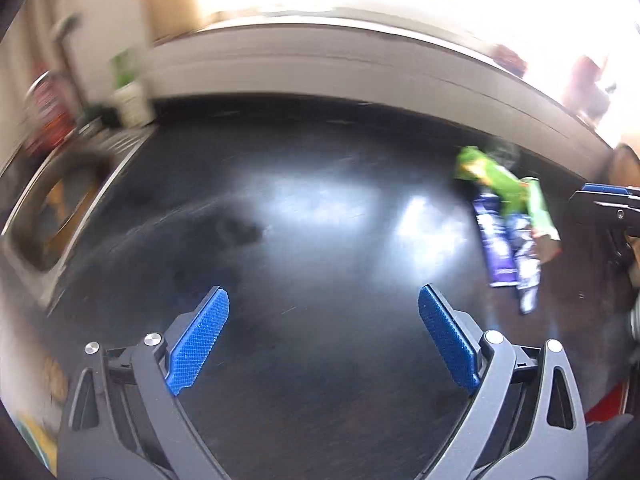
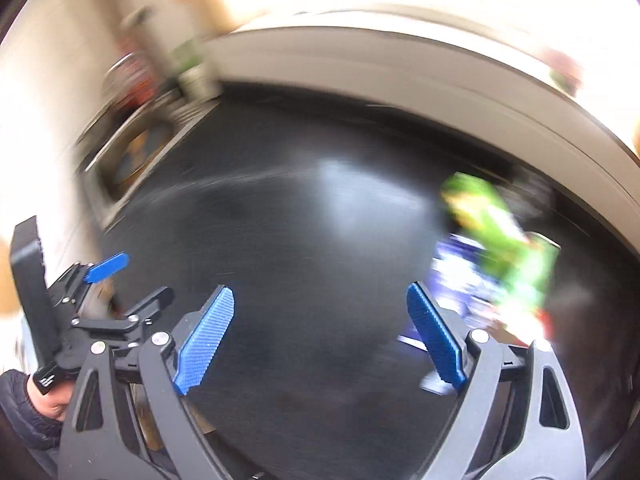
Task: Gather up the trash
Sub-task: 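Swing both open tools back to the countertop, then grasp the clear plastic cup with the left tool while the right tool grasps the red lid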
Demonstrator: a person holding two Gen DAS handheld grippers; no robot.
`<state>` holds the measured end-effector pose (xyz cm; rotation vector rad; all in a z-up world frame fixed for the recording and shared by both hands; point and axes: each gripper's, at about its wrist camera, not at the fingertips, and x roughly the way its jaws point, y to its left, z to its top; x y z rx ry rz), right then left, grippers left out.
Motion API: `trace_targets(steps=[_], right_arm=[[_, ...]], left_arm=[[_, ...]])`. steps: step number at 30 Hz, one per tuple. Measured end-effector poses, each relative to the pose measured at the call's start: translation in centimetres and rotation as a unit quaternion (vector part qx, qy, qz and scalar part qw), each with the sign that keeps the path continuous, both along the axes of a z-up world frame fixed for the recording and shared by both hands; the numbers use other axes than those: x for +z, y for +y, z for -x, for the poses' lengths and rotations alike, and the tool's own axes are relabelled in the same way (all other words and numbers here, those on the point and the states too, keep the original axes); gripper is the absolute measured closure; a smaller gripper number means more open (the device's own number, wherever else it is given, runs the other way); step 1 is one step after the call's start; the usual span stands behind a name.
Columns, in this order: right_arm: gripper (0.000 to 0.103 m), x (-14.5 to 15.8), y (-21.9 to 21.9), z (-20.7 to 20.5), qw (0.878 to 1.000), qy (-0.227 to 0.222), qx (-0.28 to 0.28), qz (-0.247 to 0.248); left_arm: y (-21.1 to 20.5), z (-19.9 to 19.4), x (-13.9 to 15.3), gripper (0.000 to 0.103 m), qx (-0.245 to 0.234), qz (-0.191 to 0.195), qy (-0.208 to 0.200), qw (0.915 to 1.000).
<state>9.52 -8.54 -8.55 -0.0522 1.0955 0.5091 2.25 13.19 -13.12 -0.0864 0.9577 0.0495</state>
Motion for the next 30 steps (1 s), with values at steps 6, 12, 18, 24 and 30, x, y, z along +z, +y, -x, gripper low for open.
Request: trace_targets(steps=[6, 12, 18, 24, 30], right_arm=[[0.018, -1.1, -12.1, -1.3, 0.994, -0.003, -0.111, -0.001], [0.018, -2.8, -17.6, -1.2, 0.989, 0.010, -0.147, 0.004], [0.018, -4.9, -19.6, -2.4, 0.989, 0.027, -0.145, 0.016], [0.018, -7.5, -19.9, -4.6, 0.987, 0.056, -0.147, 0.013], [0.018, -11.1, -18.4, -6.0, 0.990, 0.077, -0.106, 0.044]], left_arm=[[-9.2, -6.3, 0.1, 0.010, -0.104, -0.007, 0.000, 0.9945], [-13.0, -9.8, -0.3, 0.010, -0.162, -0.029, 0.007, 0.9863], [-14.7, -14.0, -0.6, 0.010, -0.198, -0.044, 0.014, 0.9790], [-18.4, -20.3, -0.5, 0.010, -0.250, -0.063, 0.009, 0.9660], [-22.6, -26.3, -3.2, 0.010, -0.302, -0.063, 0.037, 0.9504]])
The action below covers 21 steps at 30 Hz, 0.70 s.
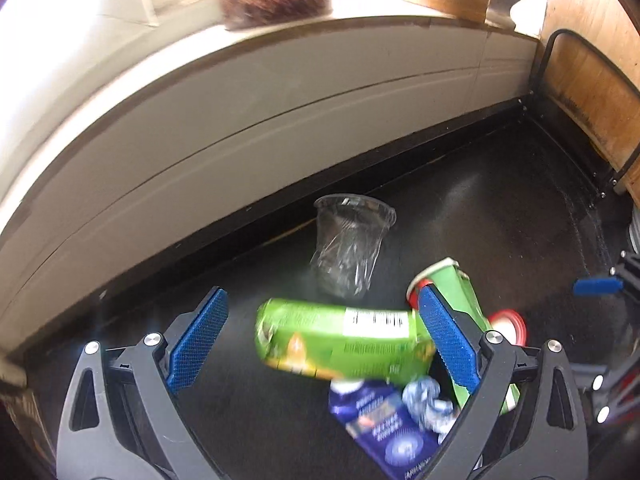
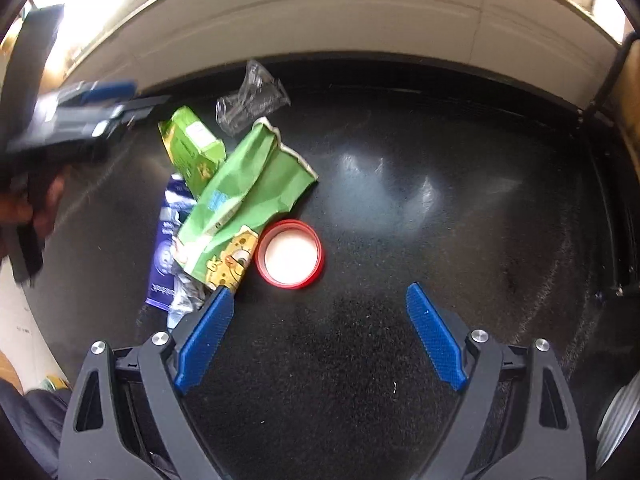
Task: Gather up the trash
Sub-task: 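Grasp the clear plastic cup with the left tool while the right tool grasps the red lid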
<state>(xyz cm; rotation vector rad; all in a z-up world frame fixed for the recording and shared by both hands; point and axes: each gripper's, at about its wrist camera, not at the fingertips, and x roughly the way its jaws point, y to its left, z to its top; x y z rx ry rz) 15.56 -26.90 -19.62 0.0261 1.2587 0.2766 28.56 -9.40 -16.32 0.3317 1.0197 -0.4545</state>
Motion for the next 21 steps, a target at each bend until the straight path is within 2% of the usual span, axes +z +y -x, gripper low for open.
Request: trace_targets(steps=[7, 11, 14, 15, 16, 17, 21], right_arm=[[0.018, -3.0, 1.9, -0.8, 0.997, 0.000, 0.076, 0.027], [0.027, -4.3, 2.9, -1.8, 0.993, 0.000, 0.109, 0.038], [0.031, -4.5, 3.8, -2.3, 0.990, -0.014, 0.132, 0.041], [0.035, -4.4, 4.1, -2.4, 0.989, -0.019, 0.139, 0.042], [0.040, -4.3, 4.2, -2.3, 0.988, -0.024, 0.144, 0.042], [0.054, -4.1, 4.4, -2.3, 0.987, -0.031, 0.150, 0.038], [0.054, -4.1, 4.2, -2.8, 0.989, -0.021, 0.143, 0.024]], left_arm=[[-2.9, -4.6, -4.3, 0.010, -0.051, -0.027, 0.046, 0.9973], [-3.2, -6.0, -5.4, 0.011, -0.056, 0.001, 0.073, 0.9957], [-3.4, -6.2, -6.2, 0.030, -0.063, 0.010, 0.087, 0.9941], [-3.4, -6.1, -6.4, 0.047, -0.065, 0.010, 0.092, 0.9936], [-3.3, -6.1, -6.6, 0.058, -0.067, 0.009, 0.098, 0.9929], [-3.3, -5.8, -6.5, 0.058, -0.066, 0.010, 0.096, 0.9932], [-2.5, -4.6, -5.5, 0.060, -0.069, 0.019, 0.079, 0.9943]])
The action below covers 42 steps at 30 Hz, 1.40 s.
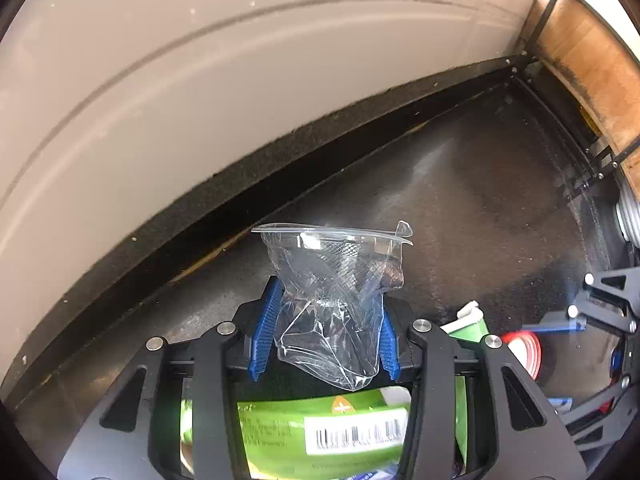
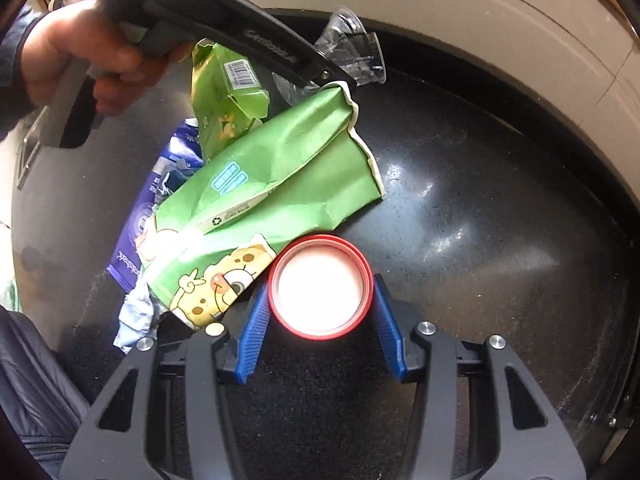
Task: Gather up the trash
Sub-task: 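Grasp the clear plastic cup with the left tool while the right tool grasps the red lid, then carry the cup and red lid to the bin and release both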
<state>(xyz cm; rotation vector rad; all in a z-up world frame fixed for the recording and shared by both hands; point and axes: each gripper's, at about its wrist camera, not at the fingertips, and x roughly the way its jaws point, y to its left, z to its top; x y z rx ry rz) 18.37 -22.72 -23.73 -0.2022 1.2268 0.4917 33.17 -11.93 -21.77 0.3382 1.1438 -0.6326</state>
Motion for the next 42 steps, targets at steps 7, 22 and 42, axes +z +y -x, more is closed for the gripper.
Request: trace_targets(steps=[7, 22, 42], right_arm=[[0.054, 1.5, -2.9, 0.1, 0.999, -0.014, -0.049, 0.007], [0.054, 9.3, -2.4, 4.6, 0.996, -0.063, -0.050, -0.025], [0.054, 14.0, 27.1, 14.4, 0.953, -0.054, 0.289, -0.078]], left_arm=[[1.2, 2.1, 3.3, 0.061, 0.014, 0.014, -0.030, 0.9994], [9.8, 15.0, 11.3, 0.061, 0.133, 0.031, -0.078, 0.9875], [33.0, 44.4, 9.6, 0.061, 0.500, -0.022, -0.063, 0.8636]])
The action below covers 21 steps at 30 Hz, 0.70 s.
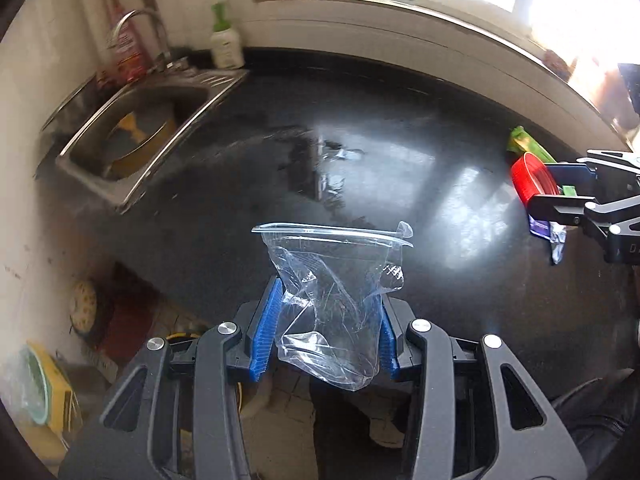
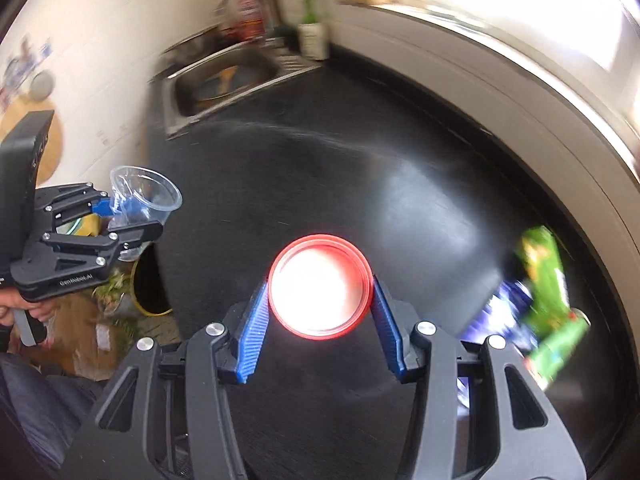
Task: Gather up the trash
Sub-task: 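Carry the cup and red lid to the bin and release both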
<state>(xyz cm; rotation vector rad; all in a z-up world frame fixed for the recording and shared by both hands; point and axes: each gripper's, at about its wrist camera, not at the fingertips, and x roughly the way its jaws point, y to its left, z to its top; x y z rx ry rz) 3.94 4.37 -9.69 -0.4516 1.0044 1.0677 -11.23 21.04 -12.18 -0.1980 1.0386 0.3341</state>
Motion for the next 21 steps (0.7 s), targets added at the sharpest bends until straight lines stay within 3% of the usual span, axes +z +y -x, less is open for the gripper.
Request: trace_targets(steps=[5, 12, 21], right_arm=[[0.054, -0.2, 8.5, 5.2, 0.994, 0.015, 0.106, 0.000], [0.054, -0.8, 18.4, 13.5, 0.969, 0.046, 0.242, 0.008], [0.054, -5.3, 29.5, 20.6, 0.945, 0.116, 0.301, 0.056]], left_arm=[[4.4, 6.6, -0.6, 0.061, 0.100, 0.004, -0.002, 0.9949], [9.3, 15.2, -3.0, 0.061, 0.225, 0.029, 0.002, 0.9738], [14.3, 22.4, -9.1, 0.060, 0.327, 0.091, -0.005, 0.9405]])
